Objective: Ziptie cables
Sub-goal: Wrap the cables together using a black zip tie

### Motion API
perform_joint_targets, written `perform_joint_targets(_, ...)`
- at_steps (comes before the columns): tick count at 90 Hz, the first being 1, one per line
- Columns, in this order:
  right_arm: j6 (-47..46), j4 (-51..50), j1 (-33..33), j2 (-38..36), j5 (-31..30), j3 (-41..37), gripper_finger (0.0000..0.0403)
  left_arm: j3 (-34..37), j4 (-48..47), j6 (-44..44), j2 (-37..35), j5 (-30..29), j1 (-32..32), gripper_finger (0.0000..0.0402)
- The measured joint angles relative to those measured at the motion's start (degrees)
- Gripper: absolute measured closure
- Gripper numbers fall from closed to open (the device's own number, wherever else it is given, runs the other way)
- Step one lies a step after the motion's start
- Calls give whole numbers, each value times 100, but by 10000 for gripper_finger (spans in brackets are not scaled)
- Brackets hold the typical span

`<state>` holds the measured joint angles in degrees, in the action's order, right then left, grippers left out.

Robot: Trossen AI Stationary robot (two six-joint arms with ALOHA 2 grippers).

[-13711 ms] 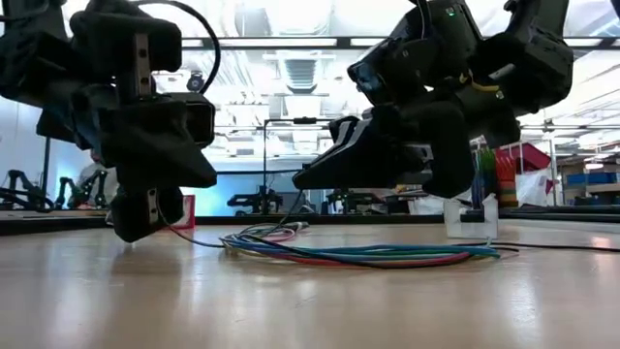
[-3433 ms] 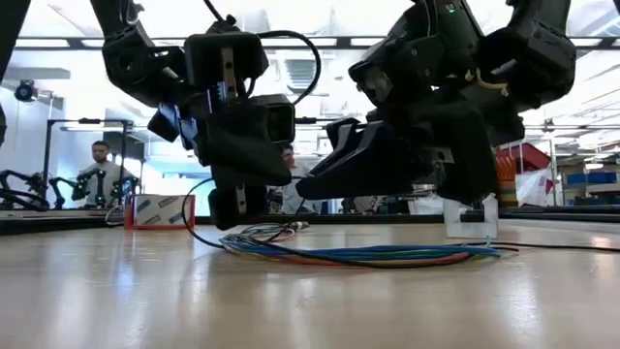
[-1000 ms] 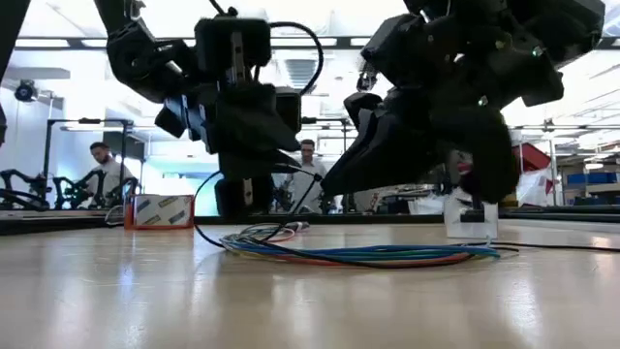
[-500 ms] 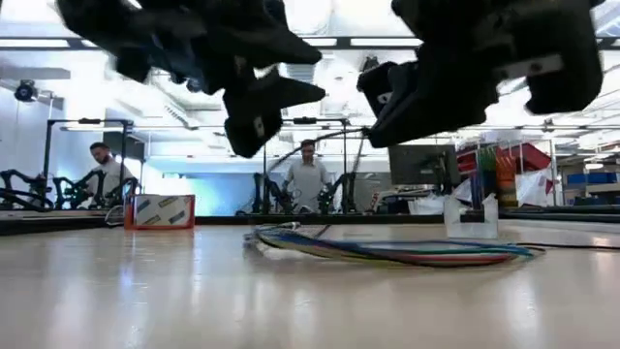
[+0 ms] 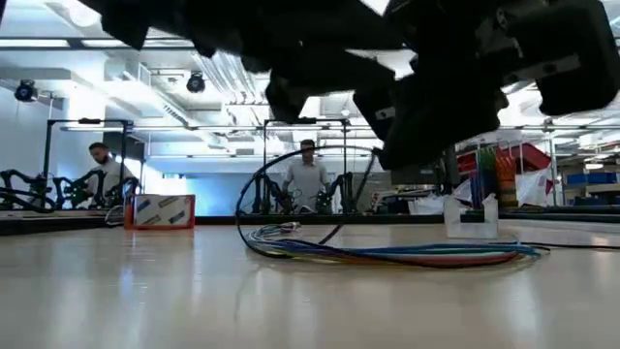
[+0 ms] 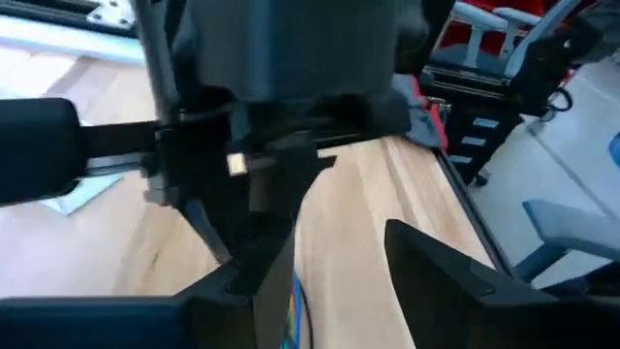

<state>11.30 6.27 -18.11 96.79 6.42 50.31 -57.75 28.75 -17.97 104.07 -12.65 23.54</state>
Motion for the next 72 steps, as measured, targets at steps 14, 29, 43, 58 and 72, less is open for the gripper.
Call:
perform_joint_targets(14,27,21,-15,-92,-42,-14,403,-48,-5,288,48,-1152,556,265)
perform_joint_targets(29,1,6,-33,-95,-194,-49,403,-75,327,278,429,-2109,892,286)
perform_joint_targets(43,-109,23,-147,-96,-363,-86,403,-75,1036,223,863,-2198,874,286)
perform_joint_targets(58,-126,-47,-216,-34,-714,-103,403,-75,1359,309,1102,-2296,768,264)
perform_joint_targets(72,-105,11,-214,-34,-794,-103,403,-73,1158,459,1087,-2772,757,254)
